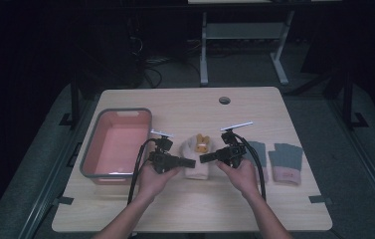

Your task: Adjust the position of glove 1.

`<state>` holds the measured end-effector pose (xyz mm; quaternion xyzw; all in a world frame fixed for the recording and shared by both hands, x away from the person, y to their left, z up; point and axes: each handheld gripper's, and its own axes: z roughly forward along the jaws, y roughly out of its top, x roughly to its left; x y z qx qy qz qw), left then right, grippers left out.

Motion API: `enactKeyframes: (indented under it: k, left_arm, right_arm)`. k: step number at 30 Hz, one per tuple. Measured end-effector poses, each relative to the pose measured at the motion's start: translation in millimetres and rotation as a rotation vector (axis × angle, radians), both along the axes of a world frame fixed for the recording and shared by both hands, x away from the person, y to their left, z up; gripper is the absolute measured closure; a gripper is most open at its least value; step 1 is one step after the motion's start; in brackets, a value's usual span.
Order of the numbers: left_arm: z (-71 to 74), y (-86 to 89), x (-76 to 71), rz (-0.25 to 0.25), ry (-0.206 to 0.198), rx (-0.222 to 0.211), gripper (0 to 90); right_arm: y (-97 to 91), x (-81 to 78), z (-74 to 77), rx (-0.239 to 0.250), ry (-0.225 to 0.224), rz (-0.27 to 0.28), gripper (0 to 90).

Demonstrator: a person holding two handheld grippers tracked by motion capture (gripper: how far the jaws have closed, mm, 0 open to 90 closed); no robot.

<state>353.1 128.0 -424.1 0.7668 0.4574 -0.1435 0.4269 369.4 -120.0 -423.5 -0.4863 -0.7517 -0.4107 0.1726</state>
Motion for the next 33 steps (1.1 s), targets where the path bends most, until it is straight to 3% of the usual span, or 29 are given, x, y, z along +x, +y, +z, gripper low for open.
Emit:
enactKeyframes:
  k: [21, 33]
  left_arm:
    - [39.6, 23.4, 8.9, -0.002, -0.058, -0.03, 69.2]
    - [58.0, 39.5, 11.2, 0.001, -0.089, -0.012, 69.2]
  right_arm:
    - [16.2, 9.5, 39.2, 0.038, -0.068, 0.01, 76.3]
    - [32.2, 16.1, 54.2, 0.052, -0.088, 0.026, 76.3]
